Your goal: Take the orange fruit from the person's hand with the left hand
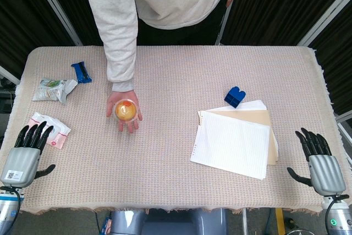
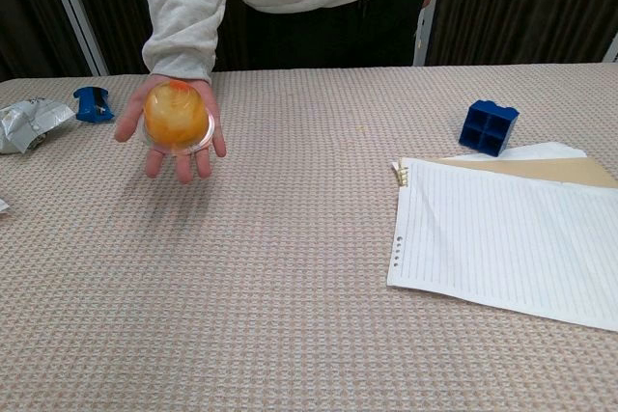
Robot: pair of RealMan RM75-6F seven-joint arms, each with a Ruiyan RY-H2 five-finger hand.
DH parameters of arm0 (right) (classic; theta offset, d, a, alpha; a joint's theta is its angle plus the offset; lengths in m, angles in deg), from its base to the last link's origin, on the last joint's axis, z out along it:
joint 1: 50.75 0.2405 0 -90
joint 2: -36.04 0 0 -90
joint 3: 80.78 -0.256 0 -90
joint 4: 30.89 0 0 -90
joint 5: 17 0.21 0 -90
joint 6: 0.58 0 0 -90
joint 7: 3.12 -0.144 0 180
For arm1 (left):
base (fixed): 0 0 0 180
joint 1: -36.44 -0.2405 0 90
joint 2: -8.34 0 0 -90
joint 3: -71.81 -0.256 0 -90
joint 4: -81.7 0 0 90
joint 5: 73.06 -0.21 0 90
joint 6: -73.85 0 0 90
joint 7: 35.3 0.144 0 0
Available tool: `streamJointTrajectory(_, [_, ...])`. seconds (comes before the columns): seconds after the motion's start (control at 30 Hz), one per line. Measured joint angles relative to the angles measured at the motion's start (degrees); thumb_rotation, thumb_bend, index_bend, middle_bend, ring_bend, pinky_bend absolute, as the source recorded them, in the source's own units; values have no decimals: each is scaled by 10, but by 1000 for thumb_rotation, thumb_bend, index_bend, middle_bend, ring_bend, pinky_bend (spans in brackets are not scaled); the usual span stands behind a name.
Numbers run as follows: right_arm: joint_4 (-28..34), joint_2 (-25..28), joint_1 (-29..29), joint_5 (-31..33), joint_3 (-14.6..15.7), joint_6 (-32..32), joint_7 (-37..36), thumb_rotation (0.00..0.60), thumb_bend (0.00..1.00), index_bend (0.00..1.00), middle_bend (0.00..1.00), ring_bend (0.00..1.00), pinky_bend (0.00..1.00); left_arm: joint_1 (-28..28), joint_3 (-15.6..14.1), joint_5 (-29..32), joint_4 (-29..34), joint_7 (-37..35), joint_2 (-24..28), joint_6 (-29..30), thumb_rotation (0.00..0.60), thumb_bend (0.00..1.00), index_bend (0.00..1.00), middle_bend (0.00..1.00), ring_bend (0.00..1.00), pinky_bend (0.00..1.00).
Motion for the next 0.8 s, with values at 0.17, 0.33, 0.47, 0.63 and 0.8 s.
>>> streamJointTrajectory(0.17, [0,0,0,0,0,0,-1,600,139,46,0,0,0,0,0,0,0,0,0,-1,600,133,0,0,0,0])
streamJointTrajectory(0.33, [1,0,0,0,0,0,-1,600,139,47,0,0,0,0,0,0,1,0,1,-1,600,134,0,0,0,0])
streamJointTrajectory(0.47, [1,0,1,0,0,-2,0,600,140,46,0,0,0,0,-1,-1,1,-1,2,-4,600,132,0,0,0,0])
streamJointTrajectory(0.63, [2,-1,2,3,-1,-5,3,600,139,46,0,0,0,3,-2,1,1,-1,5,-13,600,133,0,0,0,0])
streamJointTrajectory(0.8, [2,-1,2,6,-1,-6,3,600,140,46,0,0,0,10,0,3,7,4,11,-24,600,133,0,0,0,0])
